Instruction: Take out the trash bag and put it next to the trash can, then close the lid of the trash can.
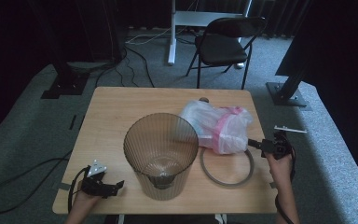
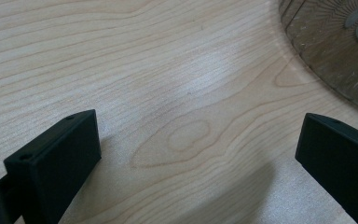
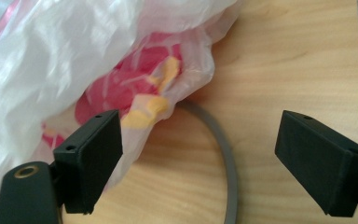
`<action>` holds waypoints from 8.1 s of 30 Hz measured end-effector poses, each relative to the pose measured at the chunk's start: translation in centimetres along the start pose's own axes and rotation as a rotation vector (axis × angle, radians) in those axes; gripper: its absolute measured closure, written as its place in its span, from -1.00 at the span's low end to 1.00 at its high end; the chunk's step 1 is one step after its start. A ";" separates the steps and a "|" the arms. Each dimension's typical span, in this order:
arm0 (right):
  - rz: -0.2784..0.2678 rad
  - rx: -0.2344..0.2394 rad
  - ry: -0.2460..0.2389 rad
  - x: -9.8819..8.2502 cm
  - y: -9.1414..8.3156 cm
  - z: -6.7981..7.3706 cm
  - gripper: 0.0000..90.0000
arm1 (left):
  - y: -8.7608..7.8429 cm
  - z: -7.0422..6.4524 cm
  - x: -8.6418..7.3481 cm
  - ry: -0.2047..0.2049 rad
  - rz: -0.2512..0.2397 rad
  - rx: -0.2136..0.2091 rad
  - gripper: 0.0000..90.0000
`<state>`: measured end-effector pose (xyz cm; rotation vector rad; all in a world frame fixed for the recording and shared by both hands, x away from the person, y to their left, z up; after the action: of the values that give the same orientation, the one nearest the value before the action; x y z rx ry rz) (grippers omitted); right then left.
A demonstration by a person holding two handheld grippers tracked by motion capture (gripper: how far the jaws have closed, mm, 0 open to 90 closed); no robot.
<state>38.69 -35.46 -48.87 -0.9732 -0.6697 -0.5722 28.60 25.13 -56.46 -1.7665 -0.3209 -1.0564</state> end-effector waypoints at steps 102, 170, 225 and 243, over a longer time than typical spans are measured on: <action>-0.023 -0.036 -0.054 -1.4 -5.0 2.6 0.86 | 0.0 -0.1 -0.1 0.004 -0.006 0.004 -1.00; -0.260 0.444 -0.260 13.5 -6.9 19.9 0.86 | 0.0 0.0 -0.1 -0.001 -0.013 0.004 -1.00; 0.108 0.552 -0.346 9.9 2.8 27.6 0.84 | -0.2 0.1 -0.2 -0.004 -0.014 -0.003 -1.00; 0.141 0.541 -0.352 9.8 2.3 27.3 0.72 | -0.1 0.1 -0.2 0.000 -0.013 0.000 -1.00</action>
<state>39.96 -11.72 -32.17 -0.6037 -0.9976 -0.0761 28.43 25.29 -56.54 -1.7662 -0.3325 -1.0654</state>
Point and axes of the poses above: each handheld gripper's, and its own axes: y roughly forward along the jaws, x roughly out of its top, z roughly to its left, the point moved 3 cm from there along y, roughly forward along the jaws, and after that the axes turned 7 degrees about -z, right-handed, at the moved point
